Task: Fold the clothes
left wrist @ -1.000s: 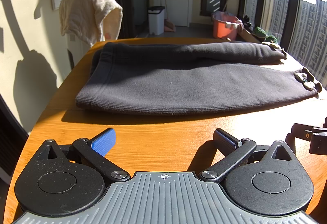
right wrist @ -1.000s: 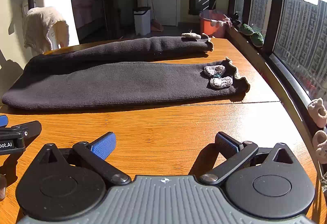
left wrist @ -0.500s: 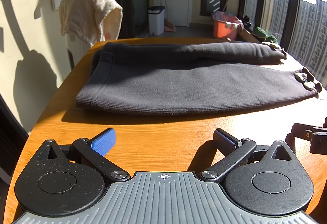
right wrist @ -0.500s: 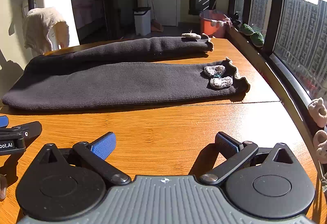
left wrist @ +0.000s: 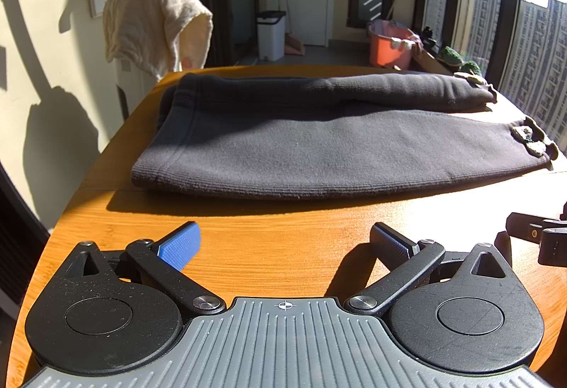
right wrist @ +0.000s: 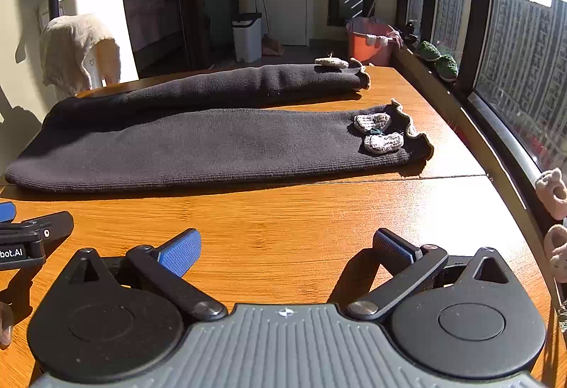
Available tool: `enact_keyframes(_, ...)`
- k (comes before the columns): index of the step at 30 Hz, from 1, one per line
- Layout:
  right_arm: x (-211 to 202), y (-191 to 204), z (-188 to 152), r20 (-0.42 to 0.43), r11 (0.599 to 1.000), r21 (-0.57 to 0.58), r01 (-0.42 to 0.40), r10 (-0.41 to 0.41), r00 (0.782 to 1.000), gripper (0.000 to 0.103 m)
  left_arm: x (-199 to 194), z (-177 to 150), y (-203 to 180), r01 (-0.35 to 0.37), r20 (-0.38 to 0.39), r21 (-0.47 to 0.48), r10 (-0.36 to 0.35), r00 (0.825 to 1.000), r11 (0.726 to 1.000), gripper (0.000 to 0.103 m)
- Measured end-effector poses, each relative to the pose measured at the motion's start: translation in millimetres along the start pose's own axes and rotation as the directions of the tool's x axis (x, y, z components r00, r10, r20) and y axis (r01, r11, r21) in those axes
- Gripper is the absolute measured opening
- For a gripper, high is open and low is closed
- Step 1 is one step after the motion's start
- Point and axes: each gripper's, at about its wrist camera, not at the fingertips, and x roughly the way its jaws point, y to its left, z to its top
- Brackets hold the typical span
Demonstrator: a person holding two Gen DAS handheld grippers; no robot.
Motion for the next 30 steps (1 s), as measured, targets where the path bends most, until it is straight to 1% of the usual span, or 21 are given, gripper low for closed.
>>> enact_keyframes(30, -0.8, -2.2, -0.1, 0.002, 1.0, 0.004, -0.006, 0.006, 1.0, 0.103, 0.5, 0.1, 0.7, 0.0, 0.001, 0.001, 0.0, 1.0, 1.0, 0.103)
